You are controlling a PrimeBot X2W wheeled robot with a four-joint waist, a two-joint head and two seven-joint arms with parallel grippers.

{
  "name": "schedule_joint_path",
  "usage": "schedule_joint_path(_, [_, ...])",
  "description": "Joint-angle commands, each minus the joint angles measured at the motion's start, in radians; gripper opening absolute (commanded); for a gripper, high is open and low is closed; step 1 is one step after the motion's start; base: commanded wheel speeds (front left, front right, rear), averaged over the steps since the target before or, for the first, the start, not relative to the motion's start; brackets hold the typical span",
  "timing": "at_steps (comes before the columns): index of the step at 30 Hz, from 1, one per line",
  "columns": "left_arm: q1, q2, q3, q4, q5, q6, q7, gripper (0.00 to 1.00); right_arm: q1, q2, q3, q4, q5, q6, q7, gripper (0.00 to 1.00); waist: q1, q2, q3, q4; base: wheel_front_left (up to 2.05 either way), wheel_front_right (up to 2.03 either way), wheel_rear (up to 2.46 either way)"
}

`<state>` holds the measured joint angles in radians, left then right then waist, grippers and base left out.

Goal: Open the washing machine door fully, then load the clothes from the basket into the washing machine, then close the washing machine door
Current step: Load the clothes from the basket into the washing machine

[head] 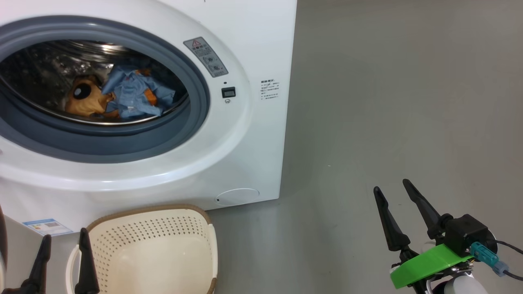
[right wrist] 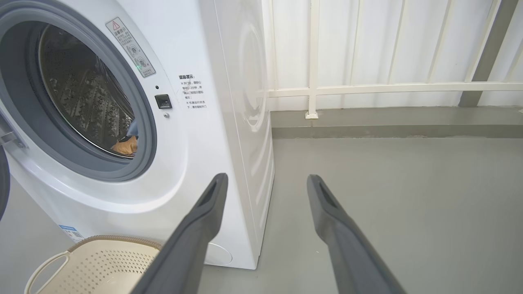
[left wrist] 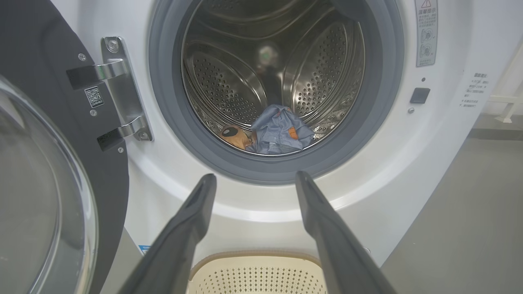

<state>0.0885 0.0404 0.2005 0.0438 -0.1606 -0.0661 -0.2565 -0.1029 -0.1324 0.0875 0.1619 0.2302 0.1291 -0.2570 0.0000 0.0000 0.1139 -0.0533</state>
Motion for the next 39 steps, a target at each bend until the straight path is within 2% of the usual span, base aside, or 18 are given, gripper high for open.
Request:
schedule_joint_path(1, [-0.003, 0.01, 0.029, -0.031, 0.004, 0.006, -0.005, 1.0, -0.02, -0.003, 0.02, -0.024, -0.008, 0.002, -0.005, 1.0, 0.0, 0.0, -0.002, 0.0, 0.0, 0.0, 0.0])
schedule_joint_path(14, [0.015, 0.01, 0.016, -0.047, -0.026, 0.019, -0.005, 1.0, -0.01, 0.004, 0.02, -0.022, -0.013, 0.002, -0.005, 1.0, 0.0, 0.0, -0.032, -0.001, 0.0, 0.0, 0.0])
schedule_joint_path(19, [0.025, 0.01, 0.016, -0.038, -0.014, 0.044, -0.005, 1.0, -0.002, 0.006, 0.022, -0.018, -0.012, 0.002, -0.005, 1.0, 0.0, 0.0, -0.051, -0.002, 0.0, 0.0, 0.0])
schedule_joint_path(39, [0.031, 0.01, 0.018, -0.007, -0.007, 0.04, -0.005, 1.0, 0.021, 0.008, 0.035, -0.004, -0.006, 0.002, -0.005, 1.0, 0.0, 0.0, -0.101, 0.0, 0.0, 0.0, 0.0])
